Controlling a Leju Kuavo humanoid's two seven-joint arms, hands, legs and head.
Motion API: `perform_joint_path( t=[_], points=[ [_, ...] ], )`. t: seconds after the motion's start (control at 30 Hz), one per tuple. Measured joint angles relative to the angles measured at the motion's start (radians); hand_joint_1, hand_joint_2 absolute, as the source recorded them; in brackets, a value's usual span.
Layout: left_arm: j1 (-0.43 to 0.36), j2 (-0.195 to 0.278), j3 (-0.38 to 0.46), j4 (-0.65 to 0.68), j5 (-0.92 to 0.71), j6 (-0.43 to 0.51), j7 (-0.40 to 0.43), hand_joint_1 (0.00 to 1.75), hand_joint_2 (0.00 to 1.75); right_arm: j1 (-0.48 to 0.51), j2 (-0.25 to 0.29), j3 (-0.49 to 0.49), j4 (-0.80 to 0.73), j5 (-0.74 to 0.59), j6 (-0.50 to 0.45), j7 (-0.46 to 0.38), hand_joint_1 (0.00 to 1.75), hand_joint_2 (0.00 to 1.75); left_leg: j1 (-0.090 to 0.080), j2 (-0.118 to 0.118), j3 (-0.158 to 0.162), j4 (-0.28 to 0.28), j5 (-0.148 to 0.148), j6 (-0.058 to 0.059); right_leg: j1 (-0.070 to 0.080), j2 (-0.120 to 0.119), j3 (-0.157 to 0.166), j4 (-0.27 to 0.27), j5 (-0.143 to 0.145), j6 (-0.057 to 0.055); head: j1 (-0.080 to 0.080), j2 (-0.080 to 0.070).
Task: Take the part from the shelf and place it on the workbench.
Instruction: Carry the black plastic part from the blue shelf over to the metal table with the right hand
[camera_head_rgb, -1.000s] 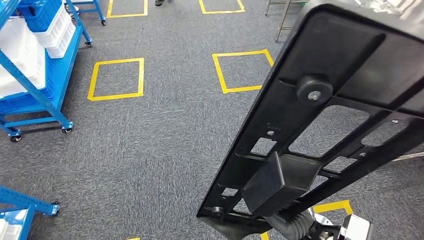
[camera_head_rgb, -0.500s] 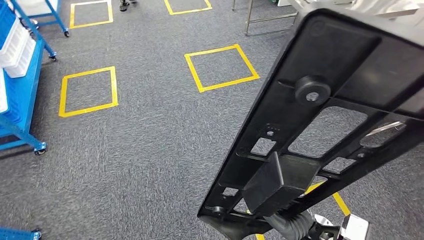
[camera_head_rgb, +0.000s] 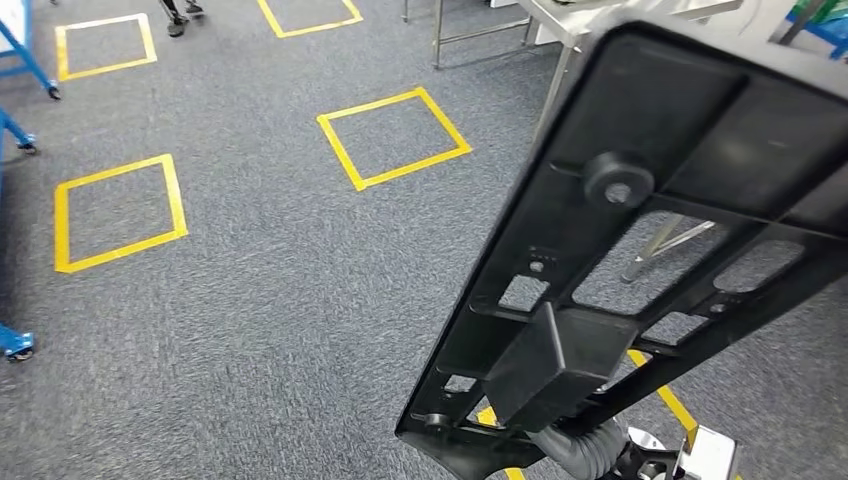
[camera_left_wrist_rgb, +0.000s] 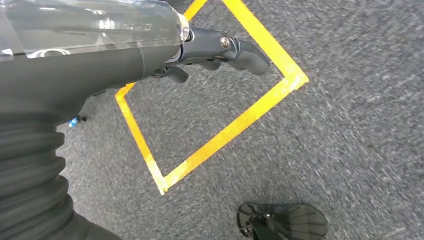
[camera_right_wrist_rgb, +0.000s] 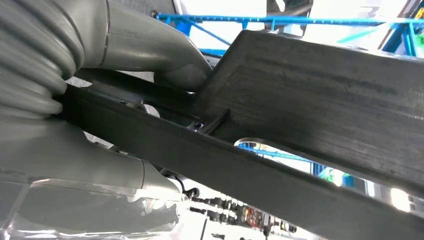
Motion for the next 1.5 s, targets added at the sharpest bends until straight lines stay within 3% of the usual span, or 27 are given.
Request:
perform_joint_path(
  t=[0.07, 0.13, 0.17, 0.2, 0.23, 0.3, 0.37, 0.43, 0.5, 0.53, 0.6, 0.67, 0.7, 0.77, 0.8, 0.87, 0.93, 0.97, 1.03, 1.1, 1.13, 1.2, 1.27, 1.33, 1.4, 1.47, 1.5],
  points=[
    [0.001, -0.001, 0.000, 0.000, -0.001, 0.000, -0.001, 0.00, 1.75, -0.004, -0.001, 0.000, 0.000, 0.000, -0.001, 0.000, 1.50, 1.75, -0.002, 0.023, 0.002, -0.005, 0.001, 0.008, 0.001, -0.051, -0.053, 0.109, -0.058, 0.007, 0.000, 0.000],
    [0.003, -0.001, 0.000, 0.000, -0.002, 0.000, -0.002, 0.00, 1.75, -0.006, -0.001, 0.001, 0.002, 0.000, -0.001, 0.000, 1.50, 1.75, -0.006, 0.047, 0.002, -0.005, -0.002, 0.011, -0.001, -0.066, -0.119, 0.238, -0.106, 0.012, 0.000, 0.000],
    [0.004, 0.000, 0.000, 0.000, -0.002, 0.000, -0.002, 0.00, 1.75, -0.006, -0.001, 0.001, 0.003, 0.000, -0.001, 0.000, 1.50, 1.75, -0.007, 0.058, 0.003, -0.004, -0.003, 0.012, -0.001, -0.068, -0.132, 0.261, -0.105, 0.011, 0.000, 0.000],
    [0.003, 0.000, 0.000, 0.000, -0.002, 0.000, -0.002, 0.00, 1.75, -0.006, -0.001, 0.001, 0.004, 0.000, -0.001, 0.000, 1.50, 1.75, -0.009, 0.069, 0.004, -0.004, -0.005, 0.011, -0.001, -0.070, -0.124, 0.244, -0.086, 0.010, 0.000, 0.000],
    [0.003, 0.000, 0.000, 0.000, -0.002, 0.000, -0.002, 0.00, 1.75, -0.006, -0.001, 0.001, 0.005, 0.000, -0.001, 0.000, 1.50, 1.75, -0.010, 0.079, 0.007, -0.005, -0.007, 0.011, 0.000, -0.075, -0.095, 0.188, -0.054, 0.006, 0.000, 0.000],
    [0.001, -0.001, 0.000, 0.000, -0.002, 0.000, -0.002, 0.00, 1.75, -0.006, -0.001, 0.001, 0.005, 0.000, -0.001, 0.001, 1.50, 1.75, -0.013, 0.095, 0.013, -0.005, -0.012, 0.007, 0.009, -0.115, -0.018, 0.040, 0.001, -0.009, 0.000, 0.000],
    [0.000, -0.002, 0.000, 0.000, -0.002, 0.000, -0.002, 0.00, 1.75, -0.008, -0.001, 0.001, 0.005, 0.000, -0.001, 0.001, 1.50, 1.75, -0.014, 0.109, 0.018, -0.005, -0.017, -0.001, 0.021, -0.140, 0.018, -0.032, 0.017, -0.022, 0.000, 0.000],
    [-0.001, -0.003, 0.001, 0.000, 0.001, 0.000, -0.002, 0.00, 1.75, -0.009, -0.001, 0.001, 0.004, 0.000, 0.000, 0.003, 1.50, 1.75, -0.015, 0.126, 0.023, -0.009, -0.020, -0.011, 0.023, -0.122, 0.019, -0.038, 0.019, -0.030, 0.000, 0.000],
    [-0.002, -0.004, 0.001, 0.000, 0.004, 0.001, -0.002, 0.00, 1.75, -0.010, -0.001, 0.001, 0.004, 0.000, 0.002, 0.005, 1.50, 1.75, -0.013, 0.110, 0.022, 0.009, -0.037, -0.021, 0.017, -0.102, 0.029, -0.053, 0.026, -0.038, 0.000, 0.000],
    [-0.003, -0.004, 0.001, 0.000, 0.006, 0.002, -0.002, 0.00, 1.75, -0.014, -0.001, 0.001, 0.004, 0.000, 0.003, 0.007, 1.50, 1.75, -0.013, 0.089, 0.008, 0.046, -0.059, -0.026, 0.013, -0.092, 0.035, -0.061, 0.030, -0.043, 0.000, 0.000],
    [-0.001, -0.004, 0.001, 0.000, 0.008, 0.003, -0.002, 0.00, 1.75, -0.019, 0.001, 0.002, 0.005, 0.000, 0.003, 0.009, 1.50, 1.75, -0.010, 0.047, -0.051, 0.171, -0.119, -0.031, 0.010, -0.072, 0.038, -0.064, 0.031, -0.048, 0.000, 0.000],
    [0.003, -0.004, 0.002, 0.000, 0.010, 0.003, 0.000, 0.00, 1.75, -0.020, 0.003, 0.002, 0.007, 0.000, 0.003, 0.012, 1.50, 1.75, -0.009, 0.038, -0.105, 0.264, -0.142, -0.035, 0.011, -0.048, 0.038, -0.060, 0.029, -0.049, 0.000, 0.000],
    [0.004, -0.004, 0.002, 0.000, 0.012, 0.003, 0.002, 0.00, 1.75, -0.020, 0.003, 0.002, 0.008, 0.000, 0.003, 0.014, 1.50, 1.75, -0.009, 0.037, -0.108, 0.260, -0.124, -0.036, 0.010, -0.034, 0.038, -0.057, 0.027, -0.048, 0.000, 0.000],
    [0.004, -0.004, 0.003, 0.000, 0.013, 0.004, 0.006, 0.00, 1.75, -0.021, 0.005, 0.002, 0.009, 0.000, 0.003, 0.017, 1.50, 1.75, -0.005, 0.021, -0.065, 0.145, -0.045, -0.035, 0.009, -0.009, 0.039, -0.047, 0.021, -0.043, 0.000, 0.000],
    [0.004, -0.004, 0.003, 0.000, 0.013, 0.004, 0.007, 0.00, 1.75, -0.021, 0.005, 0.002, 0.009, 0.000, 0.003, 0.017, 1.50, 1.75, -0.003, -0.001, -0.038, 0.081, -0.018, -0.034, 0.009, 0.002, 0.038, -0.041, 0.017, -0.039, 0.000, 0.000],
    [0.003, -0.004, 0.003, 0.000, 0.013, 0.005, 0.008, 0.00, 1.75, -0.026, 0.006, 0.003, 0.009, 0.001, 0.003, 0.018, 1.50, 1.75, 0.000, -0.036, -0.009, 0.014, -0.001, -0.027, 0.008, 0.020, 0.029, -0.032, 0.014, -0.029, 0.000, 0.000],
    [0.003, -0.004, 0.003, 0.000, 0.014, 0.006, 0.008, 0.00, 1.75, -0.031, 0.008, 0.004, 0.009, 0.002, 0.003, 0.020, 1.50, 1.75, -0.001, -0.032, -0.006, 0.006, -0.003, -0.016, 0.005, 0.039, 0.021, -0.032, 0.017, -0.016, 0.000, 0.000],
    [0.001, -0.004, 0.004, 0.000, 0.014, 0.006, 0.008, 0.00, 1.75, -0.031, 0.008, 0.004, 0.009, 0.002, 0.002, 0.021, 1.50, 1.75, -0.001, -0.022, -0.004, 0.001, -0.001, -0.009, 0.004, 0.037, 0.020, -0.030, 0.016, -0.011, 0.000, 0.000],
    [-0.001, -0.004, 0.004, 0.000, 0.014, 0.006, 0.005, 0.00, 1.75, -0.036, 0.008, 0.005, 0.008, 0.004, 0.002, 0.024, 1.50, 1.75, 0.002, 0.000, 0.001, -0.009, 0.005, 0.003, 0.004, -0.002, -0.002, 0.012, -0.011, -0.003, 0.000, 0.000],
    [-0.001, -0.003, 0.005, 0.000, 0.015, 0.006, 0.004, 0.00, 1.75, -0.043, 0.009, 0.006, 0.010, 0.004, 0.002, 0.027, 1.50, 1.75, 0.000, 0.022, 0.002, -0.013, 0.005, 0.009, 0.002, -0.049, -0.059, 0.125, -0.068, 0.004, 0.000, 0.000],
    [0.001, -0.003, 0.005, 0.000, 0.016, 0.006, 0.004, 0.00, 1.75, -0.045, 0.009, 0.007, 0.012, 0.004, 0.002, 0.028, 1.50, 1.75, -0.001, 0.034, 0.002, -0.013, 0.003, 0.011, -0.001, -0.058, -0.092, 0.187, -0.091, 0.008, 0.000, 0.000],
    [0.002, -0.002, 0.005, 0.000, 0.016, 0.006, 0.004, 0.00, 1.75, -0.046, 0.011, 0.008, 0.017, 0.003, 0.001, 0.028, 1.50, 1.75, -0.003, 0.058, 0.004, -0.012, 0.000, 0.011, -0.005, -0.066, -0.118, 0.233, -0.089, 0.011, 0.000, 0.000],
    [0.000, -0.001, 0.005, 0.000, 0.018, 0.007, 0.004, 0.00, 1.75, -0.050, 0.013, 0.011, 0.022, 0.004, -0.001, 0.029, 1.50, 1.75, -0.004, 0.078, 0.010, -0.012, -0.005, 0.007, -0.005, -0.083, -0.067, 0.132, -0.024, 0.007, 0.000, 0.000],
    [-0.001, -0.001, 0.005, 0.000, 0.020, 0.008, 0.004, 0.00, 1.75, -0.061, 0.013, 0.017, 0.026, 0.004, -0.002, 0.031, 1.50, 1.75, -0.007, 0.094, 0.017, -0.012, -0.011, 0.000, 0.004, -0.123, -0.003, 0.005, 0.021, -0.004, 0.000, 0.000],
    [-0.002, -0.001, 0.006, 0.000, 0.023, 0.009, 0.004, 0.00, 1.75, -0.073, 0.013, 0.022, 0.030, 0.003, -0.002, 0.031, 1.50, 1.75, -0.010, 0.110, 0.021, -0.012, -0.017, -0.010, 0.015, -0.138, 0.015, -0.037, 0.023, -0.015, 0.000, 0.000],
    [-0.004, -0.001, 0.006, 0.000, 0.024, 0.009, 0.004, 0.00, 1.75, -0.080, 0.013, 0.025, 0.035, 0.001, -0.002, 0.031, 1.50, 1.75, -0.010, 0.120, 0.027, -0.013, -0.022, -0.021, 0.013, -0.117, 0.016, -0.042, 0.025, -0.024, 0.000, 0.000],
    [-0.005, 0.000, 0.006, 0.000, 0.025, 0.009, 0.004, 0.00, 1.75, -0.083, 0.013, 0.026, 0.037, 0.000, -0.002, 0.031, 1.50, 1.75, -0.008, 0.110, 0.027, -0.005, -0.030, -0.026, 0.010, -0.108, 0.020, -0.047, 0.027, -0.028, 0.000, 0.000]
  ],
)
